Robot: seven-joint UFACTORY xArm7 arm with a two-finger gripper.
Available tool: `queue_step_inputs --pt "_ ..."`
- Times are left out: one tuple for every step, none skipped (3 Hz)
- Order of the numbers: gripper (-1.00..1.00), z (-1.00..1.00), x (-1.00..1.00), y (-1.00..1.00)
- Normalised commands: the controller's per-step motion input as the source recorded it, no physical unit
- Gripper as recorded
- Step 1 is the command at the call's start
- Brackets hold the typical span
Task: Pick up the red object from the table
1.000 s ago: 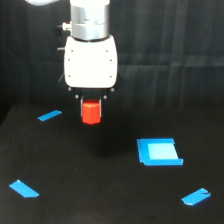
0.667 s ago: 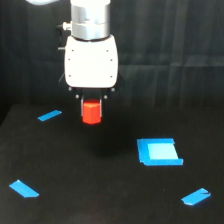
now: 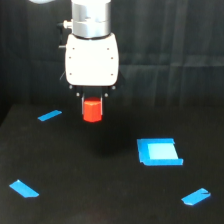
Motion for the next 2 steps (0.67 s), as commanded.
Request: queue_step_inputs --pt "-1.0 0.11 -0.03 0.07" --pt "-0.96 0.04 -0.01 0.07"
